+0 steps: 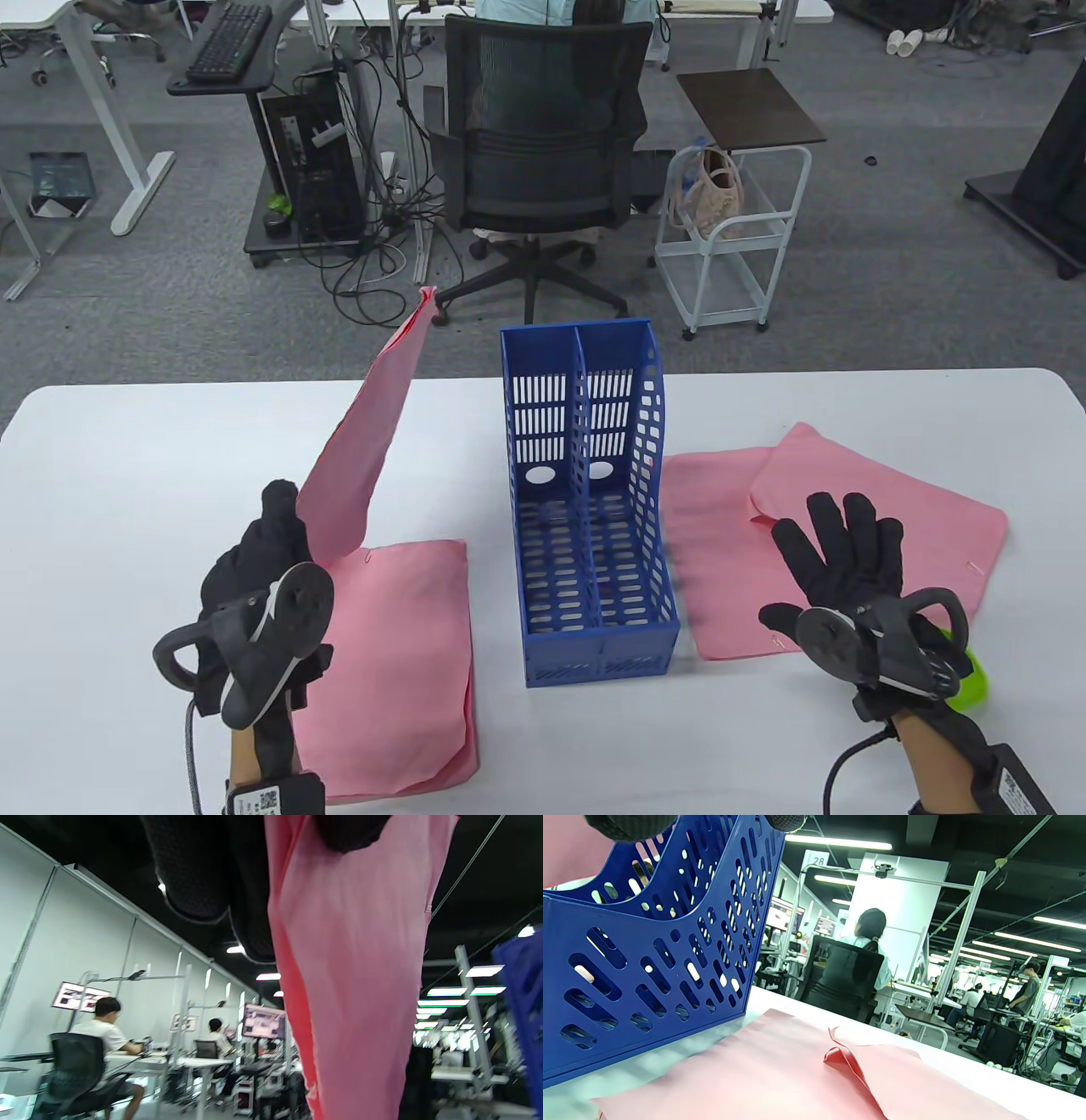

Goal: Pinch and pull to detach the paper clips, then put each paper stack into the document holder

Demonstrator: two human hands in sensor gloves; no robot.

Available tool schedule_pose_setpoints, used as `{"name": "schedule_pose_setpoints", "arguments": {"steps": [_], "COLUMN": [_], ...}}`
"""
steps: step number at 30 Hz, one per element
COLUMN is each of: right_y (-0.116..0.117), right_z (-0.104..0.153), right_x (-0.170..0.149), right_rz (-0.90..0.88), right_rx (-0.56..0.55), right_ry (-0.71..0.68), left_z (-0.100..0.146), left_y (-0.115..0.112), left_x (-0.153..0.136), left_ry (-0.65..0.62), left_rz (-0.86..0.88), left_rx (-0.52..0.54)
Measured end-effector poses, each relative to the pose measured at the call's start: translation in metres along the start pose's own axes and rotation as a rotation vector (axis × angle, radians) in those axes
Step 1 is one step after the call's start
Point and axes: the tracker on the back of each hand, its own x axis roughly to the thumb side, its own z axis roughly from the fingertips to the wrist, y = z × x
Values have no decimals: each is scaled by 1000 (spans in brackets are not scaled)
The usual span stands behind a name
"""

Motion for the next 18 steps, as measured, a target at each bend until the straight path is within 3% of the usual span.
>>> {"name": "schedule_pose_setpoints", "arguments": {"steps": [9, 18], "right_y": [-6, -19], "right_z": [3, 8], "right_x": [0, 4], "right_rz": [-34, -163], "right_rx": [-46, -150], "right_ry": [-7, -39], "left_z": [17, 28], "left_y": [37, 43], "left_x": [16, 39], "left_ry": [-154, -339], "left_rz": [293, 434], "left_rx": [80, -8]}}
